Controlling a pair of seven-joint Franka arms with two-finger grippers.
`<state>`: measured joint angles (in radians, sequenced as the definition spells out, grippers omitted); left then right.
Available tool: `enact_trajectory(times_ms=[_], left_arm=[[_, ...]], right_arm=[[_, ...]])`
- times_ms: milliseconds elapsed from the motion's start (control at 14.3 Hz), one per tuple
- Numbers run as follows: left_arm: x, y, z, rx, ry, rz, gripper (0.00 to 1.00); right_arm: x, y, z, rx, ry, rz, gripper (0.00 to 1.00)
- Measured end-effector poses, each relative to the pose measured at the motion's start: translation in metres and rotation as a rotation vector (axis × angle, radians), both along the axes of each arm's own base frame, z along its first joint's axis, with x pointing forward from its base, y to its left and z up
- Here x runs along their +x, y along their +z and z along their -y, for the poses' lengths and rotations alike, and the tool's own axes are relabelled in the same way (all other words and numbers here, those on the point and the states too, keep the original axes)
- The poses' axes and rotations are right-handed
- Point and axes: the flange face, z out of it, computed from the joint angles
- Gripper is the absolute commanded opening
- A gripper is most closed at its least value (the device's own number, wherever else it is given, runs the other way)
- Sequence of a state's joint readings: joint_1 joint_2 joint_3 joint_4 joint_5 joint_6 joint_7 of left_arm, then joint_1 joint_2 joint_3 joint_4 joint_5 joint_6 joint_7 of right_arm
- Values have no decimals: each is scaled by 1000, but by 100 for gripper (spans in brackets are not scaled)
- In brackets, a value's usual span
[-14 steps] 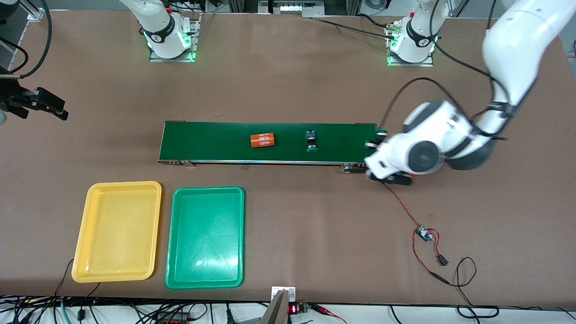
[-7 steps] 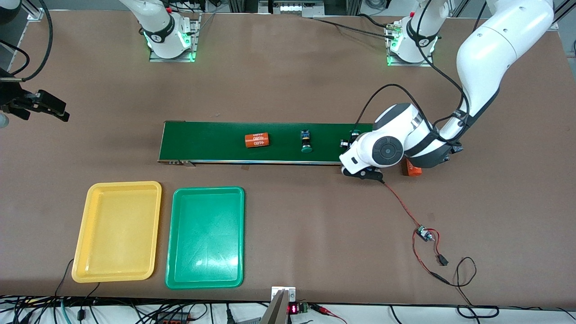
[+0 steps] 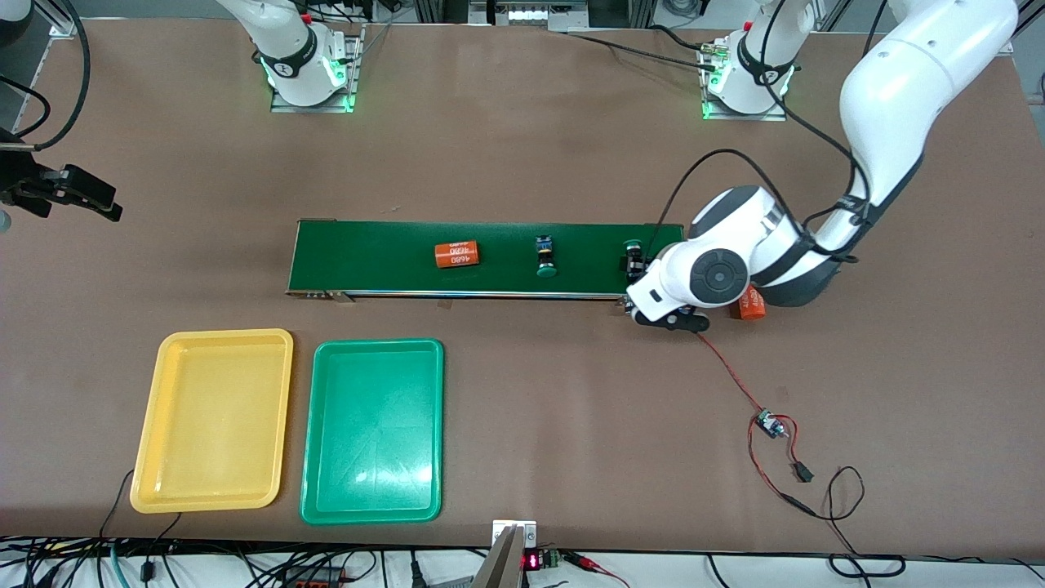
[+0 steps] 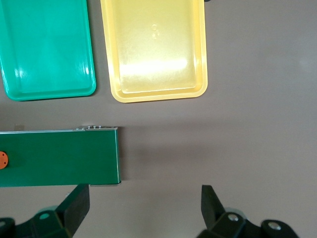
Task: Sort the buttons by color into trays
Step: 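Set the second green-cap button on the belt with the left gripper, then grasp another orange cylinder with the left gripper while the right gripper reaches the belt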
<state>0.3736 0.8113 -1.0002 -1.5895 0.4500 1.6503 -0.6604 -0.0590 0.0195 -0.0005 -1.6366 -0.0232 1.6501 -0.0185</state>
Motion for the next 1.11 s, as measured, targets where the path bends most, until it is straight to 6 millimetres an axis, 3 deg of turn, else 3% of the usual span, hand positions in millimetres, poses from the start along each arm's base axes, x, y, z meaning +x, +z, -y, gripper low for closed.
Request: enact_trajectory(times_ms=[209,348,697,1115], left_arm=[[20,32,-39,74,42,-17,100],[28,29,-71,116,43,-20,100],[44,-21,-149,151,3,-68,100],[40,-91,-174,129,-5,-30,100]], right_arm=[[8,-17,-33,9,56,-30,100],[17,-39,-78,30,104,-50,100],[29,-94,-186,49,108,-81,100],[29,-165,-287,62,181,-82,100]])
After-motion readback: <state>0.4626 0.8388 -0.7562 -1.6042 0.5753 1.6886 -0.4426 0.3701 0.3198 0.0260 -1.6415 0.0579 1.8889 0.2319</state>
